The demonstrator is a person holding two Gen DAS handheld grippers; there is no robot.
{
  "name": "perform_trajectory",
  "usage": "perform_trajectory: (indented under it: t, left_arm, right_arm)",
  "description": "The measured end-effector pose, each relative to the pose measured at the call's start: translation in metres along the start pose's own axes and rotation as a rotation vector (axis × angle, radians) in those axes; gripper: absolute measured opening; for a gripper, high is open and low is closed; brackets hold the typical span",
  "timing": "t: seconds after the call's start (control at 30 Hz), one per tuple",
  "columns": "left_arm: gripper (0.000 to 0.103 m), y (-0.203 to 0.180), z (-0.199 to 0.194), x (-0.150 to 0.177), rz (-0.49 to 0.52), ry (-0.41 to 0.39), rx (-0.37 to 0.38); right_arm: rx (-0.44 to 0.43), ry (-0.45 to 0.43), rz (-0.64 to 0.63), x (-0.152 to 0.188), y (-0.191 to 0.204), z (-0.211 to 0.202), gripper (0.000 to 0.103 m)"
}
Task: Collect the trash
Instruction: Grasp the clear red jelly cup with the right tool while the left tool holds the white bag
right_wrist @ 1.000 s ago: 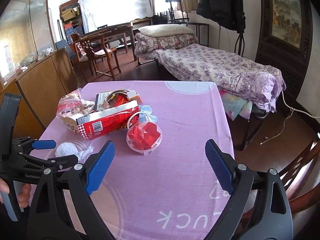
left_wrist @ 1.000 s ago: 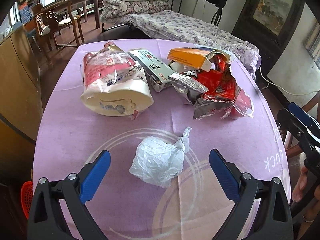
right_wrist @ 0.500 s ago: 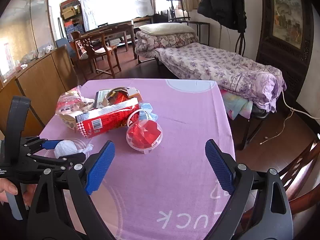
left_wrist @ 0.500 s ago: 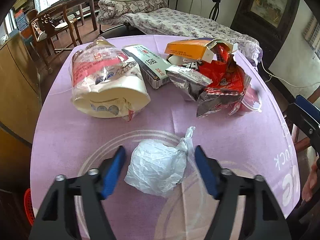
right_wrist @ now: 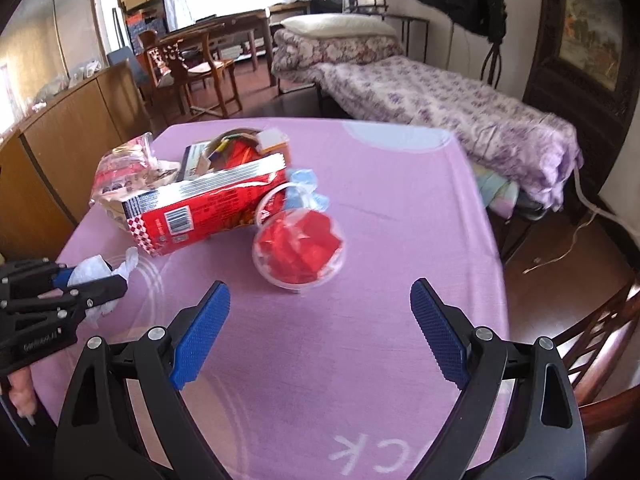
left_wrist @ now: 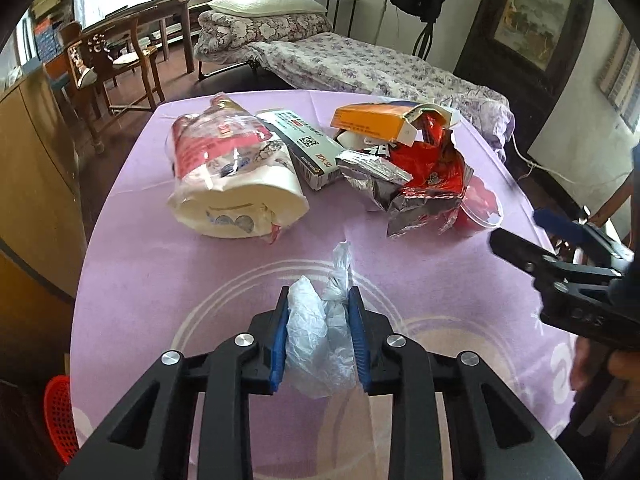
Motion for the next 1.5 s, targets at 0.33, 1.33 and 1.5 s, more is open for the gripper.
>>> perform_trajectory:
  t: [0.33,1.33,1.5]
  left_arm:
    - [0.028,0.002,0.001,0.002,-0.008,0.009,0.006]
    - [0.028,0.002,-0.034,0.02,-0.05,-0.014,0.027]
    - [0.028,0.004,-0.057,0.028,-0.05,-0.035,0.02]
  right_arm:
    - [0.075,0.028,-0.045,-0.007,0.003,0.028,0.088]
    - [-0.03,0.014,-0.012,0.03,0.029,-0.042,0.052]
    - [-0.061,0.032,-0.032,0.045,0.05,-0.05,0.052]
Point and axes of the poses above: each gripper's, at about its wrist camera, not at the fingertips, and z roughly the way its jaws point, y to its left, x to its underside, the point moved 8 cm from there along z, roughly the way its jaws point, and after that the axes turned 8 degrees about z, right-handed, at the moved point
